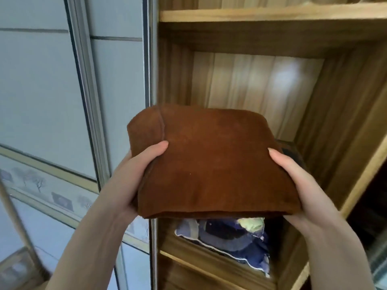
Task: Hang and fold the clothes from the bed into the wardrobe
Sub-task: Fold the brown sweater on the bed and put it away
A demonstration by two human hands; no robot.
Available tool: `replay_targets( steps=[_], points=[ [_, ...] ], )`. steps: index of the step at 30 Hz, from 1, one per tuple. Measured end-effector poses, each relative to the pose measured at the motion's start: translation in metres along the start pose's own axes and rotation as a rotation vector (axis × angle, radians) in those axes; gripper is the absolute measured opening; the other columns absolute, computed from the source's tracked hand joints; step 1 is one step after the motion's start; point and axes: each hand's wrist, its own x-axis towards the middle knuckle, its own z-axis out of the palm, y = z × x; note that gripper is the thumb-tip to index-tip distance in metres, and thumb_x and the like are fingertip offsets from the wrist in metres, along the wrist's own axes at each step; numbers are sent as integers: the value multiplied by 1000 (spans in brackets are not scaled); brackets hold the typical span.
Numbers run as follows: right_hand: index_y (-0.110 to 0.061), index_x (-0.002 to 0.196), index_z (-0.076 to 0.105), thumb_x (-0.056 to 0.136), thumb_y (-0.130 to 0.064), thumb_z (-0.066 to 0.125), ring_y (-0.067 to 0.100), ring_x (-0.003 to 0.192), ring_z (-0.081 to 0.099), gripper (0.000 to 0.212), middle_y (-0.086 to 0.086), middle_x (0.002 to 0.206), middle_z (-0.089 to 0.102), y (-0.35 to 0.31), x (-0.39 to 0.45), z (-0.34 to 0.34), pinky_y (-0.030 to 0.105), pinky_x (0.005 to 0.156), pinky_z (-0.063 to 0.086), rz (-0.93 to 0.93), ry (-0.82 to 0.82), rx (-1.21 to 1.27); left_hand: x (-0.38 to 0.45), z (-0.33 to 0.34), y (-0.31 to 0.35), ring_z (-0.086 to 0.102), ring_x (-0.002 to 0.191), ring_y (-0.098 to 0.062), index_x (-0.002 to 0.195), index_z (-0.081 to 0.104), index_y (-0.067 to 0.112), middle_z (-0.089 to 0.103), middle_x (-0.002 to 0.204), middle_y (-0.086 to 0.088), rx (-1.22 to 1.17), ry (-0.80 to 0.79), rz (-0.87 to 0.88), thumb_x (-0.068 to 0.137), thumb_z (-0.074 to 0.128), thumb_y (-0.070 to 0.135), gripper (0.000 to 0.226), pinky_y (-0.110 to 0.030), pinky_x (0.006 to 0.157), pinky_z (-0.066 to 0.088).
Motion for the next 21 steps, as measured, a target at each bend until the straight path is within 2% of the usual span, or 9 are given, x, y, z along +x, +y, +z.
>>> replay_targets(
  steps=[2, 3, 4, 5, 7, 12, 15, 18, 21],
  points=[
    [-20, 124, 72, 92, -43, 62, 21, 101, 77, 40, 4, 115, 78, -14, 4, -12, 36, 82, 64, -8, 48, 21, -20, 21, 12, 60, 79, -20, 154, 46, 9, 65, 134, -15, 19, -135, 50, 76, 92, 36, 94, -21, 58, 52],
    [-20, 123, 72, 91, -43, 63, 22, 101, 77, 41, 5, 115, 78, -21, 8, -20, 39, 83, 65, -13, 77, 17, -27, 32, 16, 68, 82, -23, 152, 51, 15, 70, 129, -11, -13, -198, 48, 59, 100, 44, 109, -22, 61, 58],
    [-19, 123, 72, 90, -43, 64, 22, 100, 77, 41, 6, 114, 78, -27, 12, -26, 40, 84, 62, -20, 106, 18, -35, 45, 20, 76, 90, -26, 148, 57, 22, 74, 127, -8, -90, -275, 34, 60, 97, 47, 100, -27, 68, 63],
    [-19, 123, 71, 90, -43, 65, 23, 98, 78, 41, 6, 114, 79, -32, 15, -33, 39, 84, 58, -33, 132, 9, -37, 55, 20, 78, 97, -27, 144, 60, 27, 76, 124, -6, -156, -329, 36, 72, 91, 41, 80, -35, 75, 66],
    [-21, 124, 71, 89, -42, 66, 21, 97, 78, 42, 4, 112, 79, -39, 22, -47, 39, 83, 54, -70, 179, -2, -32, 70, 19, 78, 102, -28, 141, 62, 30, 79, 118, -7, -233, -378, 1, 86, 82, 32, 58, -42, 77, 66],
    [-33, 144, 56, 80, -43, 79, 24, 109, 75, 69, 1, 127, 74, -45, 42, -77, 43, 96, 56, -150, 274, -45, 0, 117, 27, 79, 95, -27, 138, 65, 28, 80, 110, -8, -210, -415, -81, 86, 84, 29, 55, -39, 66, 65],
    [-35, 141, 55, 81, -35, 81, 23, 104, 76, 66, -1, 118, 77, -43, 54, -87, 43, 96, 57, -168, 352, -32, 23, 133, 27, 80, 91, -26, 134, 65, 28, 81, 105, -7, -150, -442, -111, 83, 87, 31, 56, -38, 63, 64],
    [-31, 149, 49, 83, -33, 82, 23, 107, 75, 74, 1, 123, 76, -34, 66, -93, 45, 102, 56, -146, 385, -9, 43, 143, 25, 79, 99, -27, 132, 67, 21, 80, 110, -8, -85, -488, -146, 83, 86, 35, 54, -37, 75, 64],
    [-32, 154, 44, 79, -36, 85, 21, 106, 75, 85, 1, 127, 73, -18, 75, -93, 43, 97, 59, -112, 426, -31, 60, 147, 14, 78, 100, -27, 126, 71, 16, 81, 108, -9, 23, -502, -197, 85, 83, 38, 48, -36, 80, 61]
  ],
)
